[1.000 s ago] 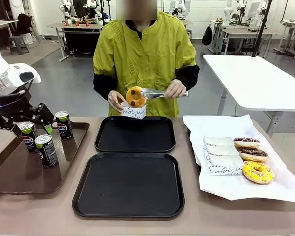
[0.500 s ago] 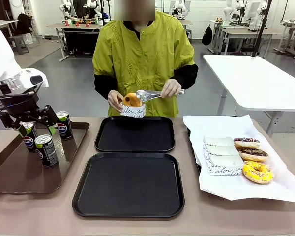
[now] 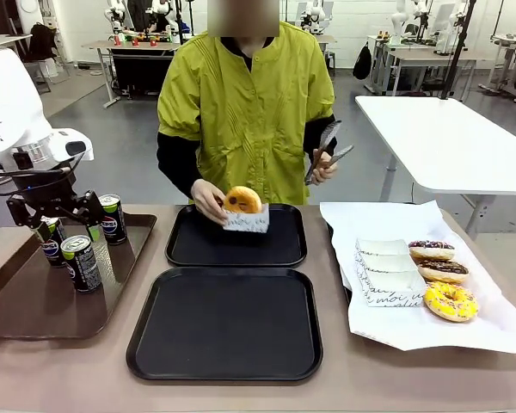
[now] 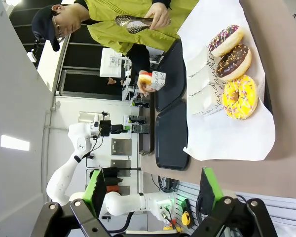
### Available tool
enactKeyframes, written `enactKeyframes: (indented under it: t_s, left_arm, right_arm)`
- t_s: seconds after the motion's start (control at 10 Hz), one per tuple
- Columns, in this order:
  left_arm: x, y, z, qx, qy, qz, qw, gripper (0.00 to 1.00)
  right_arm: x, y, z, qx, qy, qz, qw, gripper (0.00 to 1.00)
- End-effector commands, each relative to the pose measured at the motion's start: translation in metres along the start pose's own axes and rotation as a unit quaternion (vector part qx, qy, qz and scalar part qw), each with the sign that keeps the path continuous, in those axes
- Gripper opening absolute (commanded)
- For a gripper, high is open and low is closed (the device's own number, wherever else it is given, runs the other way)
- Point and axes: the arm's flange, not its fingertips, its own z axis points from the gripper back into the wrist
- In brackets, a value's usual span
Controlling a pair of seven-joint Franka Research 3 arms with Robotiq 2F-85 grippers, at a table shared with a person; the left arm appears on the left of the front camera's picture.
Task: Set up donuts and drinks on trays.
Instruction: Pick up one Pepsi coke and place it on the Flat Tray.
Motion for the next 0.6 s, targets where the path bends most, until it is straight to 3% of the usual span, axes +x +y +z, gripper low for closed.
enactKeyframes:
  t_s: [0.0,0.5]
  left_arm:
    - [0.003,-0.003,-0.007,0.017,-0.002,0.011,1.0,1.0]
    - [0.014,-0.004,-0.025,0.028,0.0,0.008,1.0,1.0]
  right_arm:
    - [0.0,0.0,-0.001,0.005,0.0,0.003,1.0,1.0]
    - [0.0,0.0,-0.001,0.005,0.0,0.003,1.0,1.0]
